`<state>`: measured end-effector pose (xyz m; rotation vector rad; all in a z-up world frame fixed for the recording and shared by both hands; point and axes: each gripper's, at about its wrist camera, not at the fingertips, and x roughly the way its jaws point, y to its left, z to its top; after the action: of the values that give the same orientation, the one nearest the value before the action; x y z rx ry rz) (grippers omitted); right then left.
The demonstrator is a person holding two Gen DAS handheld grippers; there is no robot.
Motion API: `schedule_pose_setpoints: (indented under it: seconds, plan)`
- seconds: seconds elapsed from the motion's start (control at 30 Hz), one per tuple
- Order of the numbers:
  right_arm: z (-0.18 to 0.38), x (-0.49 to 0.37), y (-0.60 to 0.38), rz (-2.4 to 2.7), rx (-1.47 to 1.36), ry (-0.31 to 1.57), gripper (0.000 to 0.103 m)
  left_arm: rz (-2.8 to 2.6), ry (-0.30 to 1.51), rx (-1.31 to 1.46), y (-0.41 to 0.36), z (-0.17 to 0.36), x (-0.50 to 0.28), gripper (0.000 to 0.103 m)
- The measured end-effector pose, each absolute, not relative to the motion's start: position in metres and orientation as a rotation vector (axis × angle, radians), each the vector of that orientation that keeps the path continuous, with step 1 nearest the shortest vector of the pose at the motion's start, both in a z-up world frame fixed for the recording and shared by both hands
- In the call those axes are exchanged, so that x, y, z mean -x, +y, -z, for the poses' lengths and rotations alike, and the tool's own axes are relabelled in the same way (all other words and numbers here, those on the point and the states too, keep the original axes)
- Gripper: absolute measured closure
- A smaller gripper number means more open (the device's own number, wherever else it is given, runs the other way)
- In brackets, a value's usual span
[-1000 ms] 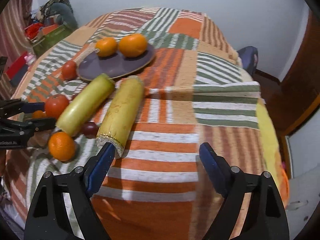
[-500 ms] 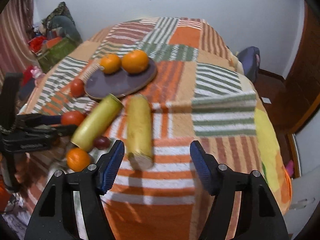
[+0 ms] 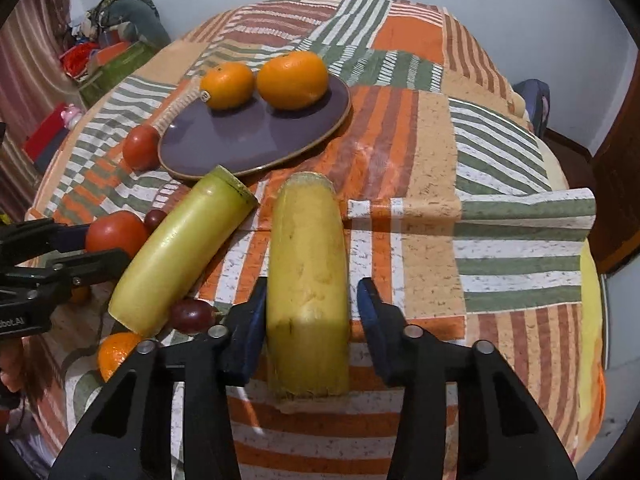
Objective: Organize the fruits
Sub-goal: 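Grasp the yellow squash with the right tool while the left tool reaches the red tomato, then carry the squash and tomato onto the plate and release both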
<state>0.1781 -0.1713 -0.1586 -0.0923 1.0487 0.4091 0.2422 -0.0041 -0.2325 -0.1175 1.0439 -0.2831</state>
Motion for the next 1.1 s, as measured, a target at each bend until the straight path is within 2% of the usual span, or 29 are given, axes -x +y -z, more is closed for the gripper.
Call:
schedule_pose_setpoints:
  seconds: [0.57,1.1]
  plan:
    - [0.117,-0.176,-0.173,-0.408,0.069,0.922,0.070,0.229,0.937,0.126,0.021,0.188,-0.237,0.055]
    - [0.087,-0.218,-0.137,-0.474,0.104,0.815,0.070,0.190,0.848,0.117,0.036,0.155,-0.272,0.055]
